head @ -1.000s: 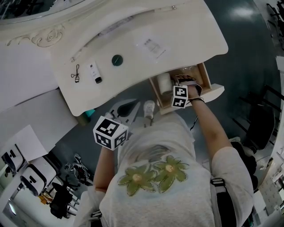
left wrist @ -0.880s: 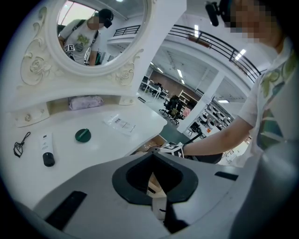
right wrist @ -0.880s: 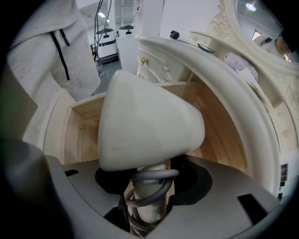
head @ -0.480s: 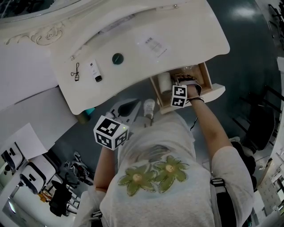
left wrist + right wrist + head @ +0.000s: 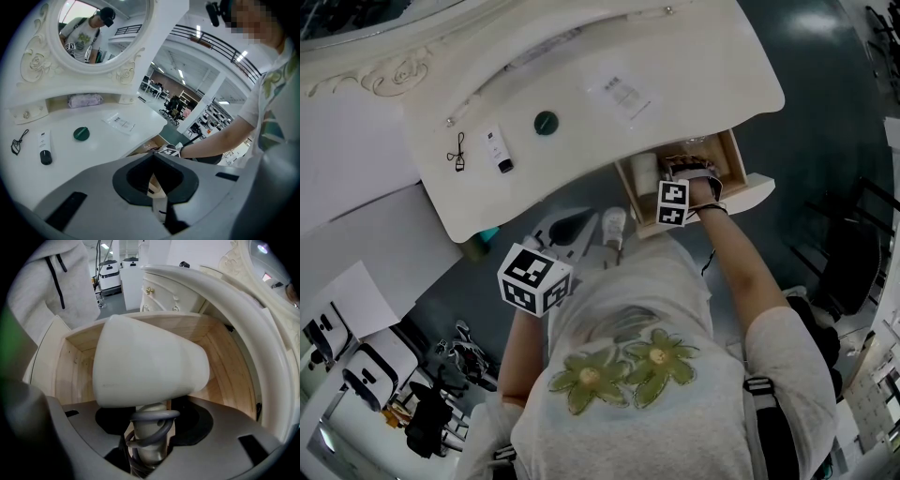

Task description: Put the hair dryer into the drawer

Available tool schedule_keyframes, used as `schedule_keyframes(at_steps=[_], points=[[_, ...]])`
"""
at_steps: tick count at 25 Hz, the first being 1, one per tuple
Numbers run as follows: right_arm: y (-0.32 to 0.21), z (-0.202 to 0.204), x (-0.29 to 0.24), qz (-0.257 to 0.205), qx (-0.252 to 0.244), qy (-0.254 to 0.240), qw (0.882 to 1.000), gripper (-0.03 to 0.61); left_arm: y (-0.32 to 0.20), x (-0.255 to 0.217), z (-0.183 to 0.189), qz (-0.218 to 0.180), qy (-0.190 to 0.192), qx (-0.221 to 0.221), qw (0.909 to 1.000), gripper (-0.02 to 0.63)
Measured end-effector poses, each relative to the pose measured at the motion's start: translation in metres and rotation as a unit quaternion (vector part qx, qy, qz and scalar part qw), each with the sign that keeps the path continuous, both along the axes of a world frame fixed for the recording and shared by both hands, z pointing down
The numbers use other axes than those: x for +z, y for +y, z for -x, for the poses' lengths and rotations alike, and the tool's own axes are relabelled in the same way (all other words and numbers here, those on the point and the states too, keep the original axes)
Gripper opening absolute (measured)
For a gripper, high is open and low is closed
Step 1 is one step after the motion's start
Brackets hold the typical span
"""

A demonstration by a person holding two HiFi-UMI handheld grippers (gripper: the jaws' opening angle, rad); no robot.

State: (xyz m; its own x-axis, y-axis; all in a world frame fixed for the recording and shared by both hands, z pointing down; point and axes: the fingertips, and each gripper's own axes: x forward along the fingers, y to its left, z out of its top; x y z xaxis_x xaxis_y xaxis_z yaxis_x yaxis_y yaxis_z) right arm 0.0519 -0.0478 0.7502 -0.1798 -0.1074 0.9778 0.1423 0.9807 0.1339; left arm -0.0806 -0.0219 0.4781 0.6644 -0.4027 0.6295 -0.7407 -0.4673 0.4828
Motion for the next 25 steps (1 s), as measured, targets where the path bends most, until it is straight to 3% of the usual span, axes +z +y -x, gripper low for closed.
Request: schedule_keyframes(at_steps=[16,25], points=[[-0.001,-0.002,0.005,0.033,0.026,0.005,0.999,0.245,0.001,-0.001,-0.005,-0.005,0.003,0.003,1.0,0.009],[-0.002,-0.003,0.008,0.074,0.052,0.014,0.996,0.245,0.003,-0.002,-0.011,-0.007,0.005,0.007,0.9999,0.009]])
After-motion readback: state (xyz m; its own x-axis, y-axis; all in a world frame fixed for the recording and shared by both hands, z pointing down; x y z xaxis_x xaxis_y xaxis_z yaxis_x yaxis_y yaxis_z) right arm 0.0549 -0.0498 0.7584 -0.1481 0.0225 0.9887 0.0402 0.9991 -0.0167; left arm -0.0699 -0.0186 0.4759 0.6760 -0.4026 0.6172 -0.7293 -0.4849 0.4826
